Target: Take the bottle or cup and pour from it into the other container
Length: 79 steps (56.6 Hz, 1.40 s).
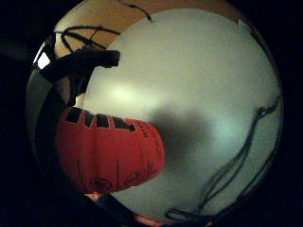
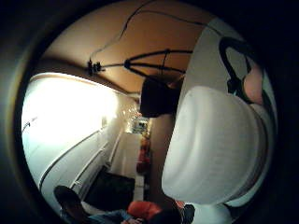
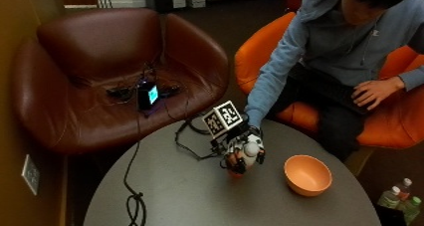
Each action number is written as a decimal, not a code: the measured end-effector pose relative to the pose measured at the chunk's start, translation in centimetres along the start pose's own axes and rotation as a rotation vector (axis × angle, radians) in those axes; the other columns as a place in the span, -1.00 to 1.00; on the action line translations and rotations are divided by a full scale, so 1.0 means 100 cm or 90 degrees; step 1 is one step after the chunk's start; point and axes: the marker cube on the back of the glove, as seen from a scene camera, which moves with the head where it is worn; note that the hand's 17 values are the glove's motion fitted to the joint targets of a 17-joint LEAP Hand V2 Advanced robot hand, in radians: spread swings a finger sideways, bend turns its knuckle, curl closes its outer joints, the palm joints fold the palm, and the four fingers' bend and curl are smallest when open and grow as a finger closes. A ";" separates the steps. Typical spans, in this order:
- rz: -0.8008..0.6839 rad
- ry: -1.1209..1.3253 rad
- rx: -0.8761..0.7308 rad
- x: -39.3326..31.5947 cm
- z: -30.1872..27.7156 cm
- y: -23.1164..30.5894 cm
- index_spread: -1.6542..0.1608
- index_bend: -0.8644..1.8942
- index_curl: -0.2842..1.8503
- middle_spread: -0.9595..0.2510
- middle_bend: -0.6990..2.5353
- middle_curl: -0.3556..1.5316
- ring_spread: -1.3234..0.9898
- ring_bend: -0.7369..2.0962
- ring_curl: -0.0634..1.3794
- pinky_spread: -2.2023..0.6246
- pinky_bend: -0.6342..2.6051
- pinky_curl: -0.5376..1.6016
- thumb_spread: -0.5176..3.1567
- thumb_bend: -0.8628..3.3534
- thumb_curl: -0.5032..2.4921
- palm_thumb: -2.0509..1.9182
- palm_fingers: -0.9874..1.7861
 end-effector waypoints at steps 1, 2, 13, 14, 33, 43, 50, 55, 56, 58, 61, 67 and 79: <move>-0.011 0.023 -0.016 -0.003 -0.001 0.001 0.66 -0.25 -0.38 0.52 -0.34 -0.15 0.05 -0.11 -0.38 0.44 -0.37 -0.17 -0.52 -0.61 -0.25 0.52 0.59; -0.024 0.047 -0.032 -0.008 -0.003 0.002 0.66 -0.25 -0.38 0.52 -0.34 -0.15 0.05 -0.11 -0.37 0.44 -0.37 -0.17 -0.53 -0.61 -0.25 0.52 0.60; -0.140 0.263 -0.156 -0.054 -0.014 0.016 0.67 -0.25 -0.35 0.51 -0.33 -0.13 0.04 -0.11 -0.35 0.39 -0.37 -0.15 -0.57 -0.61 -0.22 0.52 0.61; -0.150 0.286 -0.164 -0.058 -0.015 0.016 0.67 -0.25 -0.35 0.50 -0.33 -0.12 0.04 -0.11 -0.35 0.39 -0.37 -0.15 -0.57 -0.61 -0.22 0.51 0.61; -0.327 0.746 -0.275 -0.130 0.002 0.045 0.67 -0.25 -0.32 0.50 -0.34 -0.11 0.03 -0.12 -0.32 0.37 -0.36 -0.14 -0.59 -0.61 -0.20 0.50 0.61; -0.356 0.936 -0.315 -0.146 0.025 0.065 0.67 -0.25 -0.31 0.48 -0.34 -0.10 0.03 -0.13 -0.31 0.36 -0.36 -0.13 -0.59 -0.61 -0.19 0.50 0.62; -0.376 1.007 -0.336 -0.151 0.044 0.078 0.67 -0.25 -0.31 0.48 -0.34 -0.10 0.02 -0.13 -0.31 0.36 -0.35 -0.13 -0.59 -0.61 -0.18 0.50 0.62; -0.375 1.018 -0.349 -0.152 0.055 0.087 0.67 -0.25 -0.31 0.48 -0.34 -0.10 0.02 -0.13 -0.31 0.36 -0.35 -0.13 -0.59 -0.61 -0.18 0.50 0.62; -0.374 1.019 -0.352 -0.152 0.056 0.088 0.67 -0.25 -0.31 0.48 -0.34 -0.10 0.02 -0.13 -0.31 0.36 -0.35 -0.13 -0.59 -0.61 -0.18 0.50 0.62; -0.374 1.020 -0.355 -0.153 0.059 0.090 0.67 -0.25 -0.31 0.48 -0.34 -0.10 0.02 -0.13 -0.31 0.36 -0.35 -0.13 -0.59 -0.61 -0.18 0.49 0.62; -0.373 1.021 -0.354 -0.154 0.061 0.093 0.67 -0.25 -0.31 0.48 -0.34 -0.10 0.02 -0.13 -0.31 0.36 -0.35 -0.13 -0.59 -0.61 -0.18 0.49 0.62; -0.365 1.018 -0.355 -0.153 0.063 0.096 0.66 -0.25 -0.31 0.48 -0.34 -0.10 0.02 -0.13 -0.31 0.36 -0.34 -0.13 -0.59 -0.61 -0.18 0.49 0.62; -0.353 1.013 -0.353 -0.148 0.064 0.095 0.66 -0.25 -0.31 0.48 -0.34 -0.10 0.02 -0.13 -0.31 0.36 -0.34 -0.13 -0.59 -0.61 -0.18 0.49 0.62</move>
